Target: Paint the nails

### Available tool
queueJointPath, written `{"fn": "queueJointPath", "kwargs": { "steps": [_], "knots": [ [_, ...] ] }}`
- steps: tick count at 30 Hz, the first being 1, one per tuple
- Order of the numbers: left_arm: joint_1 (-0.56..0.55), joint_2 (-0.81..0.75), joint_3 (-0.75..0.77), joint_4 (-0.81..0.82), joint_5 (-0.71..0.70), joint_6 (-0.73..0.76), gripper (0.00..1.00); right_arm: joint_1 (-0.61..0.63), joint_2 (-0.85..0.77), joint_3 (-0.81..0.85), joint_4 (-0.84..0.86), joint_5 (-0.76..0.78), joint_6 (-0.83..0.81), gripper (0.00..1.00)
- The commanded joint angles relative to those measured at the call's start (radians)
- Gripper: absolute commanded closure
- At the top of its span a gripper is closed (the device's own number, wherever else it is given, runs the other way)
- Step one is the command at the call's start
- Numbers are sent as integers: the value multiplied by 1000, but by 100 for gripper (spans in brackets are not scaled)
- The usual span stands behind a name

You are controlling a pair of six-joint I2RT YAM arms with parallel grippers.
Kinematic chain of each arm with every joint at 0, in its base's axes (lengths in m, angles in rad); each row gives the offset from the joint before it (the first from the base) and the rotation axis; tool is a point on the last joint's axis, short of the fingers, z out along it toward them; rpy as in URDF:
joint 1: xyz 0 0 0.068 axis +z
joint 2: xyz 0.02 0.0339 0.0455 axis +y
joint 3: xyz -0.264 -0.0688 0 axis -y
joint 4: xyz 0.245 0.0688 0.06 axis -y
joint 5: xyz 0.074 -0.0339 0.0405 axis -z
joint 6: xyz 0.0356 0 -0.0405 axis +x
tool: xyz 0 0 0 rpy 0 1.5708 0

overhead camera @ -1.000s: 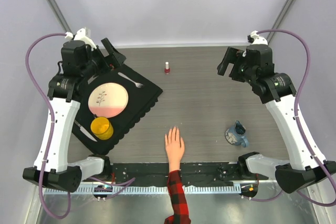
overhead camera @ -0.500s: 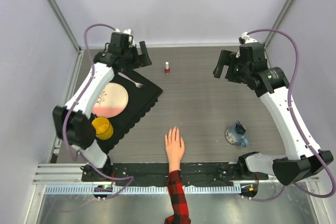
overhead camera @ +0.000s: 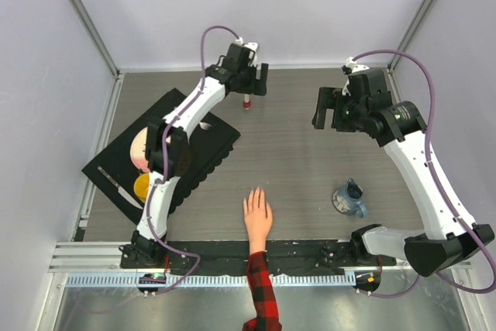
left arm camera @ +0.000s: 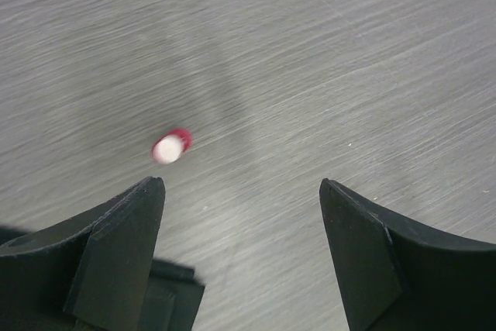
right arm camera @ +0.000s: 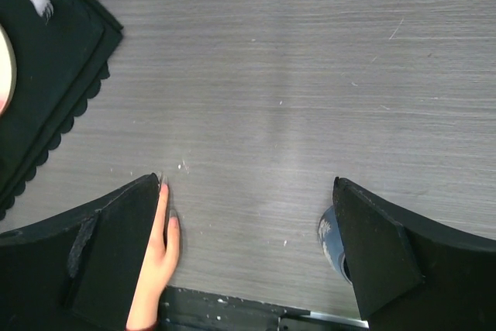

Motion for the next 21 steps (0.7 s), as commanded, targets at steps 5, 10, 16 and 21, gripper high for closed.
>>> {"fn": "queueJointPath", "kwargs": {
  "steps": [5,10,16,21],
  "knots": [
    [-25,89,125,39,-78,88,16,16,-72,29,-44,-13,-58,1],
    [-26,92,118,17,-147,101,16,16,-55,35,-44,-22,-60,1],
    [-22,115,121,17,-170,108,16,16,-42,38,-38,-33,-63,1],
    [-17,144,137,0,-189,101,23,16,-43,34,-35,-37,-70,1]
  ]
}}
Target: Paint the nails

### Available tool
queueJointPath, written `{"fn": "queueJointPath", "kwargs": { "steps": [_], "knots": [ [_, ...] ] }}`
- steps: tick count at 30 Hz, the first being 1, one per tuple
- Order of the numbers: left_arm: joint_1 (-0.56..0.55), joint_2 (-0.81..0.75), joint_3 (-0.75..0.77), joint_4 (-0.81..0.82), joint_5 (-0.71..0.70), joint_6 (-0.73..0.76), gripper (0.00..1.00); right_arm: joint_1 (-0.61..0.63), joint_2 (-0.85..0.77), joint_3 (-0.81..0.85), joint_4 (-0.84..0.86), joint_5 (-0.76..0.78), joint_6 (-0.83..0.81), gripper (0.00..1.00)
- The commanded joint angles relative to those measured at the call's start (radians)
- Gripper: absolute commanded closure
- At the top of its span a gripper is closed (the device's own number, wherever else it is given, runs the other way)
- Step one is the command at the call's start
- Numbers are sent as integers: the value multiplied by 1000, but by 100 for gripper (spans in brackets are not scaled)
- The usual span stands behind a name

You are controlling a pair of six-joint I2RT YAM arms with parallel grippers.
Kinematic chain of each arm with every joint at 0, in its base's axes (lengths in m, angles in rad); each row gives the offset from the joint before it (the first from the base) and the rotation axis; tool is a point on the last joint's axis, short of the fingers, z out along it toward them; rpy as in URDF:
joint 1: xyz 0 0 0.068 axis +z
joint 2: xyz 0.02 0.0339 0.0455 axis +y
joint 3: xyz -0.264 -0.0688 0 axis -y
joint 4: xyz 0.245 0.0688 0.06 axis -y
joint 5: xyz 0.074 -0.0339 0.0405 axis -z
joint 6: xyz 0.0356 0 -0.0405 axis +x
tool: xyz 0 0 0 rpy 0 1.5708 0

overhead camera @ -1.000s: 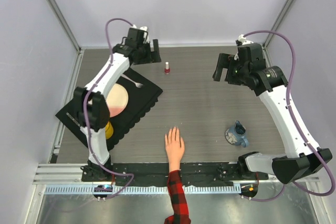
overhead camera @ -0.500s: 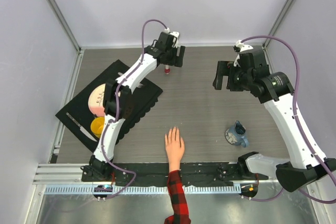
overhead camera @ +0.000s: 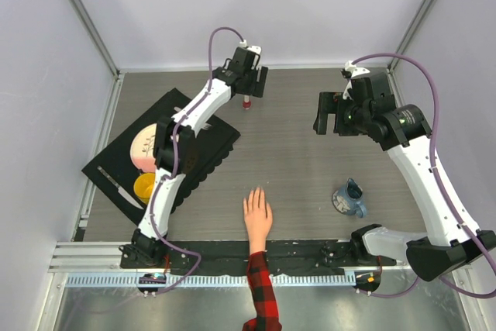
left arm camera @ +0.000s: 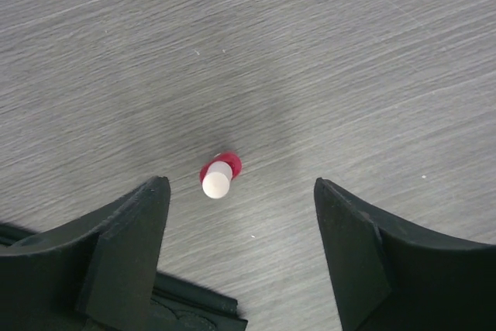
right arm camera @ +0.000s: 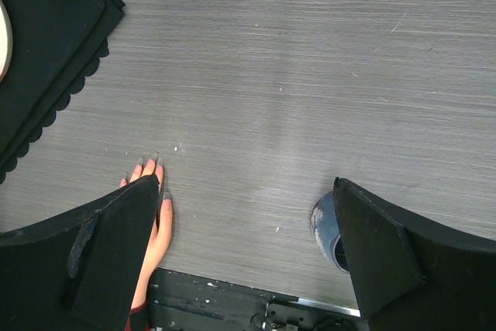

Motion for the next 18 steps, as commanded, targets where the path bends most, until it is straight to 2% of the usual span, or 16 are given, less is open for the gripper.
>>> {"fn": "queueJointPath", "kwargs": {
  "steps": [1,4,10,18],
  "knots": [
    [8,26,43,0,-36,12,30,2,-2,25,19,-22,-23,1],
    [9,40,48,-11,-65,3,40,2,-2,19,23,-31,-23,1],
    [14,49,39,-11,-69,22,41,2,1,19,28,-31,-26,1],
    [16,70,60,0,-43,7,48,2,5,10,34,-65,-28,1]
  ]
}}
